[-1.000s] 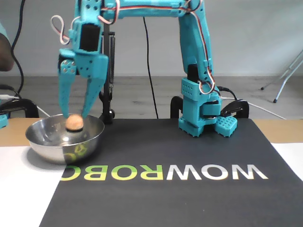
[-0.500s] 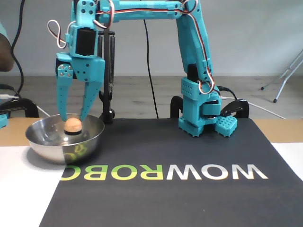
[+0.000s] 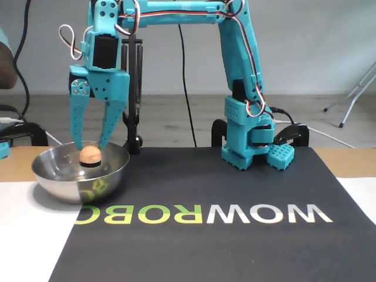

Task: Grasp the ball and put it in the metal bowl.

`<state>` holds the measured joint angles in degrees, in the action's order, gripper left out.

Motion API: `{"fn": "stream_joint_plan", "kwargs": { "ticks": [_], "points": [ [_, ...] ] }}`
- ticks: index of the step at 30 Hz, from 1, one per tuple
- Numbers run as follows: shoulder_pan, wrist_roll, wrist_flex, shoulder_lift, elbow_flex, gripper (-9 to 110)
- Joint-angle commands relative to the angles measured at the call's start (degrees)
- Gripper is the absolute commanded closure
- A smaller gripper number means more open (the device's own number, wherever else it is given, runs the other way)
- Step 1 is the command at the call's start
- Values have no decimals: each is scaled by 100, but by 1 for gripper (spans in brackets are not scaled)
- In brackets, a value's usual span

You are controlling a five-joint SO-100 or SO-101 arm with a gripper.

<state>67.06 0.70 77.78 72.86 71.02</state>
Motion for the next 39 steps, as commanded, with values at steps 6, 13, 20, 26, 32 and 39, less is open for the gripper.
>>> {"fn": "stream_joint_plan", "kwargs": {
  "ticks": [6,13,20,26,32,39],
  "points": [
    [0,-18,-44,9,-229,76],
    [0,-9,-44,9,-229,76],
    [0,-9,-35,9,-229,57],
    [0,-9,-35,9,-220,56],
    [0,-9,-35,9,-220,56],
    [0,-9,-35,9,-176,57]
  ]
}}
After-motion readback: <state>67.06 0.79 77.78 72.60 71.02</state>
